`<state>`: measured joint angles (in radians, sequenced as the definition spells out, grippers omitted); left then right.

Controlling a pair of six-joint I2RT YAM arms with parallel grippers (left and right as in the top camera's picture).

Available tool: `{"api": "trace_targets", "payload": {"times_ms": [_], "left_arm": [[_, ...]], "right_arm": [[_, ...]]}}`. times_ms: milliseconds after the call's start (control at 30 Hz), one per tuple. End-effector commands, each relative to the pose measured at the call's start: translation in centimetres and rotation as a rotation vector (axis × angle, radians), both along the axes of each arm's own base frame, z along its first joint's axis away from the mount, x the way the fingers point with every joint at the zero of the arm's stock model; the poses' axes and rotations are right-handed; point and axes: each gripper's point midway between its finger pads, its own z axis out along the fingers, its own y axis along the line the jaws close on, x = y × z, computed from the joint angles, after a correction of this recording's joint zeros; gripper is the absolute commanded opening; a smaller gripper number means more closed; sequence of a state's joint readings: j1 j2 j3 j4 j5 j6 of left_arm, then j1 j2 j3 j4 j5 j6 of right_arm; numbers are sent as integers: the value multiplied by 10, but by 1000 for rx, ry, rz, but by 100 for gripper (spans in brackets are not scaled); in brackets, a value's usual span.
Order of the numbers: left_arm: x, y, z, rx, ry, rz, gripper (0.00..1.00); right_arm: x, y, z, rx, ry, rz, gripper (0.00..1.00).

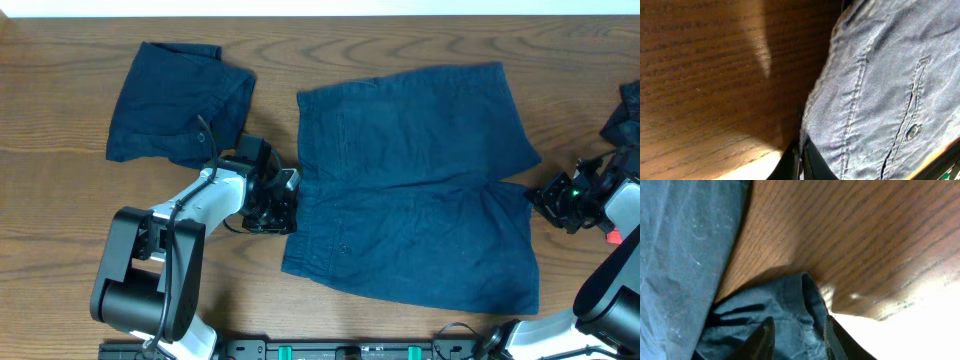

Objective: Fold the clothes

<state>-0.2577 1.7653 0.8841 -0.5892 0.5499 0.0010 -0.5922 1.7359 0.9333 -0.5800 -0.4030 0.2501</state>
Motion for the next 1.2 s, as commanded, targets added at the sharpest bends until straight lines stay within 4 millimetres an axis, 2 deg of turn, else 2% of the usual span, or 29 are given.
{"api": "trace_targets", "payload": {"times_ms": [0,133,233,367,600,867,900,933,967,1000,1067,1100,1167], "left_arm": [[8,5,3,27,-40,-8,6],[8,5,3,27,-39,-8,6],[8,5,3,27,-39,-8,6],[8,5,3,27,-39,-8,6],[5,16,-1,90,-29,-8,6],[6,23,-1,95,-21,13,6],[6,22,0,86,-20,15,6],[6,21,0,80,-18,15,6],[6,20,1,76,-17,15,7],[5,19,1,69,-16,15,10],[5,17,2,53,-12,15,17],[4,16,3,46,-10,15,24],[5,14,4,37,-10,15,29]], "right_arm": [[-2,8,-3,-1,-17,29,29],[-6,13,-12,-1,-22,29,25],[-1,14,-9,18,-54,32,1],[7,7,5,43,-114,13,1],[22,-29,27,-1,-219,-73,1],[38,-34,35,-48,-287,-53,1],[37,-33,34,-43,-283,-57,3],[35,-31,33,-31,-268,-65,15],[31,-29,31,-17,-251,-69,35],[27,-26,28,-3,-230,-70,46],[15,-22,21,6,-164,-83,50],[9,-22,18,2,-131,-91,50],[-1,-23,13,-2,-82,-105,50]]}}
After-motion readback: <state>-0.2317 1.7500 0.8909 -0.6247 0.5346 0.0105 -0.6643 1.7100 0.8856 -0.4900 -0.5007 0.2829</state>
